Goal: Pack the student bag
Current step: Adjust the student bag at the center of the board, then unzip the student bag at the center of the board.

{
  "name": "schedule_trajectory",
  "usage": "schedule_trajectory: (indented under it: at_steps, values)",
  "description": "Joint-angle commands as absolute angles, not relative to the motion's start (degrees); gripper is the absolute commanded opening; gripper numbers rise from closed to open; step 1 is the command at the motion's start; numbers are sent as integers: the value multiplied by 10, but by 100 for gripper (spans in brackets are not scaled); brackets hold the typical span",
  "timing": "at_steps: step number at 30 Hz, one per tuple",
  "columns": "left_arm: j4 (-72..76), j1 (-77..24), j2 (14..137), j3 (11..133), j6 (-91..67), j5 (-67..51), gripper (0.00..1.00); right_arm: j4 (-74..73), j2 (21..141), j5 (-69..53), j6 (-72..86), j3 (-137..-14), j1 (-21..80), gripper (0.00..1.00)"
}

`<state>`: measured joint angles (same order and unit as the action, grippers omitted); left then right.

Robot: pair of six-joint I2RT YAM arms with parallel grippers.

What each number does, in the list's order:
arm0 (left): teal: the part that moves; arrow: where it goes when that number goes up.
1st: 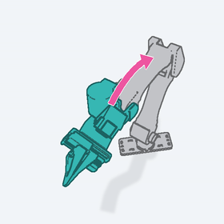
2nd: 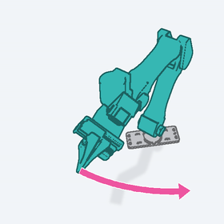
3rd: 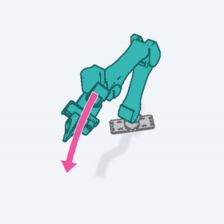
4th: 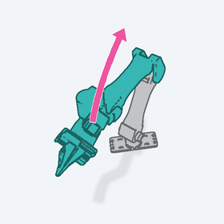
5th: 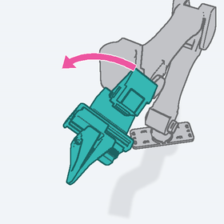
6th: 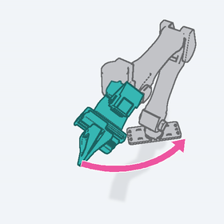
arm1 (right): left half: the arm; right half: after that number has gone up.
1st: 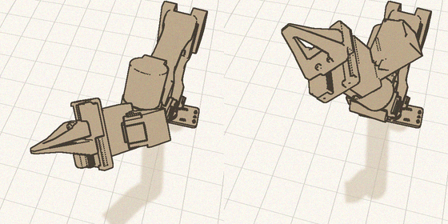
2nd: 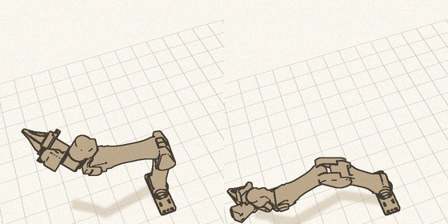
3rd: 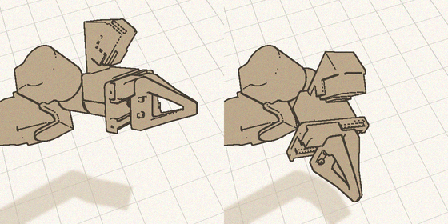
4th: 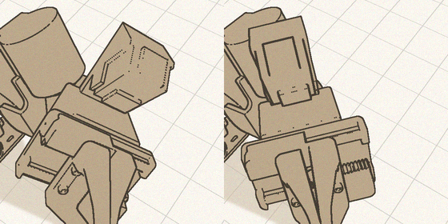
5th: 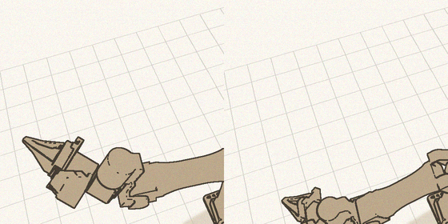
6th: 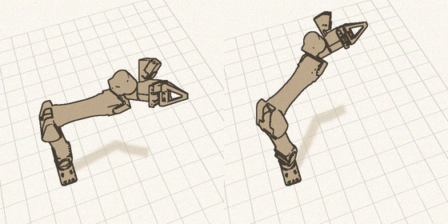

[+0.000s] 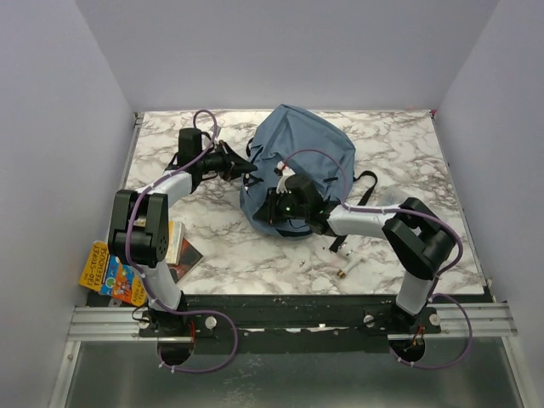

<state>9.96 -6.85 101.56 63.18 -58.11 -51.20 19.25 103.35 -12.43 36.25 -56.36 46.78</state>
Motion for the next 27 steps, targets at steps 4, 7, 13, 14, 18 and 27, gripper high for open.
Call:
schedule_trajectory:
  at_steps: [4, 7, 13, 14, 18, 27]
  values:
    - [157, -63, 1011, 637, -626, -554, 0, 6, 985, -89, 340, -619, 468, 52]
    - [162, -63, 1010, 635, -631, -556, 0, 1, 950, -116, 373, -623, 453, 67]
    - [167, -63, 1009, 635, -638, -560, 0, 95, 947, -248, 509, -603, 383, 75]
    - [168, -63, 1009, 634, -639, -561, 0, 113, 954, -266, 527, -603, 370, 76]
    - [171, -63, 1005, 632, -643, -563, 0, 204, 995, -310, 627, -598, 342, 75]
    - [178, -63, 1003, 627, -648, -563, 0, 353, 1072, -367, 742, -612, 342, 48]
